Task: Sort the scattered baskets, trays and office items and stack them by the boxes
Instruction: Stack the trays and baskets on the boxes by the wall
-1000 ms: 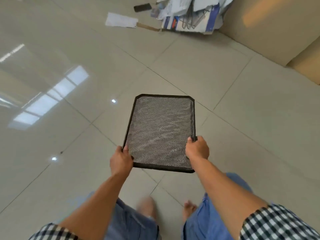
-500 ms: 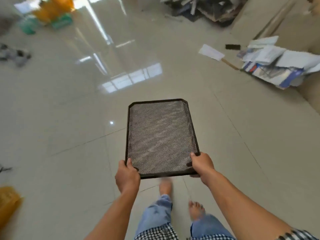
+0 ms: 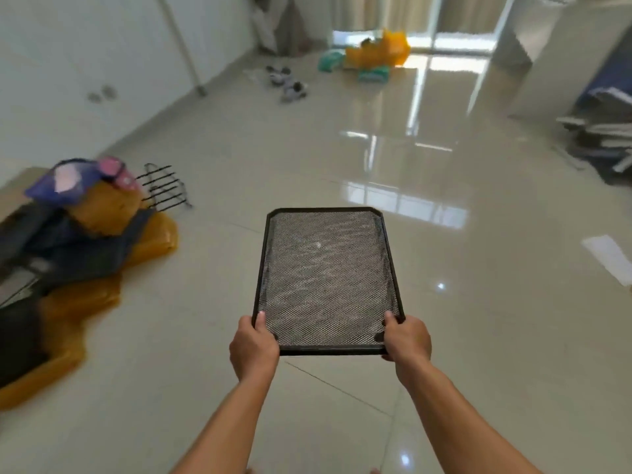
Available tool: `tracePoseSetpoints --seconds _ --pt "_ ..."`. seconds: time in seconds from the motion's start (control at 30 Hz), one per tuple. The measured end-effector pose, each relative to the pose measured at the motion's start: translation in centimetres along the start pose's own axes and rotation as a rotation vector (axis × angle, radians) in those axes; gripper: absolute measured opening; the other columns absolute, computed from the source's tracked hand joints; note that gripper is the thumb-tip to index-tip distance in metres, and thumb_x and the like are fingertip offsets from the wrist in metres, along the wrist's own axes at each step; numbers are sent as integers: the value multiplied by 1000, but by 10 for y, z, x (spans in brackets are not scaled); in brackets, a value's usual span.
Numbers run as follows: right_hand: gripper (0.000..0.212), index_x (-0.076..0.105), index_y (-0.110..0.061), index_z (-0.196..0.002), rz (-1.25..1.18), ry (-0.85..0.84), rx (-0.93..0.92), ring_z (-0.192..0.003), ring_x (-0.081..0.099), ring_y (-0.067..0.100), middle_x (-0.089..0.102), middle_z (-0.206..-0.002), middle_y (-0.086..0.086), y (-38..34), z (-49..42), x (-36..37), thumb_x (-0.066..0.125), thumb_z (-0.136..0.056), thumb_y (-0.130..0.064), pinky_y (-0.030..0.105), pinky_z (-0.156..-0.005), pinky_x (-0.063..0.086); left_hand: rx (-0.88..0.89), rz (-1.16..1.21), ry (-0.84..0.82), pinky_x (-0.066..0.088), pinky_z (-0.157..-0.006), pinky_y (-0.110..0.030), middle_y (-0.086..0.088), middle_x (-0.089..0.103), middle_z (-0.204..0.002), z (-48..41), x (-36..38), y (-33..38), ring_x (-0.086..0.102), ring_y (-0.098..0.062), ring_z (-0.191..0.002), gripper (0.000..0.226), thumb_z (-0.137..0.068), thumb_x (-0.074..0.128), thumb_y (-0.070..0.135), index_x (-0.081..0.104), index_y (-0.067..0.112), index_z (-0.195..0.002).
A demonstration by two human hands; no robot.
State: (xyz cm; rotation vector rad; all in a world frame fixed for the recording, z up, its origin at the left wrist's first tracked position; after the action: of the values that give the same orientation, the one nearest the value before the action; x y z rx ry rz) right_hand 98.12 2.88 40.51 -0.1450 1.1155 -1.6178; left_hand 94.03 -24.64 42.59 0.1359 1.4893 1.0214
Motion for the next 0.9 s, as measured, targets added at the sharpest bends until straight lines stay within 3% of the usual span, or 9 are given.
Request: tracePoseSetpoints --seconds 0.2,0.33,0.5,0.63,0.9 --pt "27 64 -20 -81 82 -153 -120 -65 71 22 74 -70 2 -42 41 93 59 -101 -37 47 -64 63 -117 42 147 42 -73 -41 -19 66 -96 -37 -82 -59 60 -39 -90 36 -106 41 37 53 6 -90" --pt "27 65 -18 -82 146 -262 -170 -59 71 23 72 -61 -2 -52 86 173 59 -101 -36 49 -65 63 -202 29 225 40 -70 -38 -17 67 -96 -65 -146 -118 53 -32 -80 37 -106 41 38 54 8 -90" --pt "27 67 -16 -86 244 -354 -230 -64 72 25 74 -66 0 -66 146 272 58 -101 -37 50 -69 62 -307 52 277 49 -77 -42 -16 68 -98 -96 -216 -201 61 -37 -91 39 -106 39 39 57 7 -93" --pt "30 67 -17 -82 288 -408 -268 -56 71 22 72 -61 -3 -71 198 347 58 -101 -38 48 -68 63 -371 58 318 42 -72 -39 -16 67 -96 -124 -274 -263 55 -34 -83 40 -106 39 40 56 8 -91" --pt "31 65 -16 -81 385 -502 -354 -57 70 21 71 -57 -7 -96 278 460 59 -101 -39 45 -63 63 -489 146 400 52 -75 -42 -11 64 -89 -159 -354 -351 59 -33 -83 40 -106 38 41 56 9 -91"
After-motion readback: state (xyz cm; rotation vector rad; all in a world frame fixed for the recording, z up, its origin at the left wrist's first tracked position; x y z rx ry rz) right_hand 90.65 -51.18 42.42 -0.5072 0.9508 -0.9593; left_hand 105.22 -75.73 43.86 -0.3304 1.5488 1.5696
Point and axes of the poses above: each hand's wrist, its own z-axis away from the middle knuckle, its own x-axis out of the palm, y = z × x, the point moved 4 cm from there along -z, towards the middle knuckle
